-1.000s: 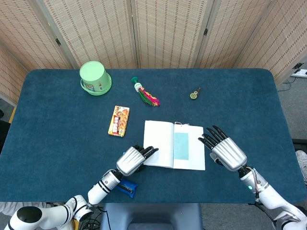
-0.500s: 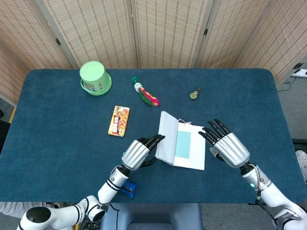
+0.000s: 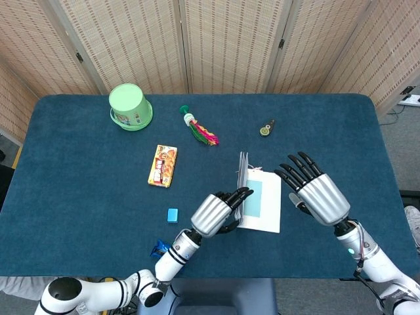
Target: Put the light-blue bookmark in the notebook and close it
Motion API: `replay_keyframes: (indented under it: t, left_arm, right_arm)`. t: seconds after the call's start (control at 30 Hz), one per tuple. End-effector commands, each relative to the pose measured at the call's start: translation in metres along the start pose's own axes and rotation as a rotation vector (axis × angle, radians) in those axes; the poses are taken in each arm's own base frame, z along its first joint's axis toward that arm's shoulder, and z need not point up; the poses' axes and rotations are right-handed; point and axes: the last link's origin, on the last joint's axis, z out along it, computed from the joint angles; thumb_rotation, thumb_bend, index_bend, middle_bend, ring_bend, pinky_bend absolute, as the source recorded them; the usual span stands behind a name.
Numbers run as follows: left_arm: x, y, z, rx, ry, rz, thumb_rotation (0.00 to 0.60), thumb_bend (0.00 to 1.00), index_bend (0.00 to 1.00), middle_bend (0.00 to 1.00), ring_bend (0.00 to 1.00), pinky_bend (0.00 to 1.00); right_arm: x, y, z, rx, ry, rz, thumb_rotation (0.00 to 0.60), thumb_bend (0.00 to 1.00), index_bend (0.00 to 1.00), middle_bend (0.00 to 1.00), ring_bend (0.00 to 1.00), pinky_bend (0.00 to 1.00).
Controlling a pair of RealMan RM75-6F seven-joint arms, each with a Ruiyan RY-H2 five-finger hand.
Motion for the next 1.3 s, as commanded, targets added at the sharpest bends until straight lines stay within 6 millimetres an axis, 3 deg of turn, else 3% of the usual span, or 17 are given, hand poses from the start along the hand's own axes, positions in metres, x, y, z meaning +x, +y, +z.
replay_keyframes:
  t: [0.03,0.27,0.43,0.63,0.77,0.97,1.3]
  left_arm:
    - [-0.003,0.016,0.006,-0.022,-0.019,-0.009,0.6,0.3,0.1,0.17,0.44,0.56]
    - [-0.012,0.04,0.011,-0.039,-0.08,-0.016,0.6,0.28,0.1,0.16,0.43,0.56]
    - [-0.002,0.027,0.011,-0.017,-0.074,0.0,0.6,0.28,0.1,0.15,0.42,0.56]
    - [0.025,-0.017,0.008,0.047,-0.049,0.043,0.6,0.28,0.1,0.15,0.41,0.56]
    - [0.046,-0.052,-0.005,0.105,-0.035,0.074,0.6,0.28,0.1,0.15,0.4,0.56]
    - [0.08,-0.117,-0.043,0.261,-0.034,0.131,0.6,0.28,0.11,0.14,0.3,0.55]
    - [0.131,-0.189,-0.11,0.479,0.031,0.222,0.6,0.28,0.14,0.13,0.21,0.47]
  right_arm:
    - [0.003,0.001,0.0,-0.003,0.005,0.0,0.6,0.33,0.2,0.21,0.1,0.12]
    - [0.005,-0.002,0.0,0.0,0.006,0.006,0.6,0.33,0.2,0.21,0.1,0.12]
    - [0.004,0.0,-0.002,-0.008,-0.003,0.005,0.6,0.33,0.2,0.21,0.1,0.12]
    - [0.0,0.001,-0.003,-0.007,-0.021,0.007,0.6,0.33,0.2,0.21,0.1,0.12]
    - [-0.002,0.003,-0.006,-0.011,-0.035,0.006,0.6,0.33,0.2,0.21,0.1,0.12]
    - [-0.006,0.011,-0.015,-0.041,-0.084,0.009,0.6,0.34,0.2,0.21,0.1,0.12]
    - [-0.014,0.025,-0.034,-0.106,-0.142,0.014,0.6,0.46,0.2,0.21,0.1,0.17]
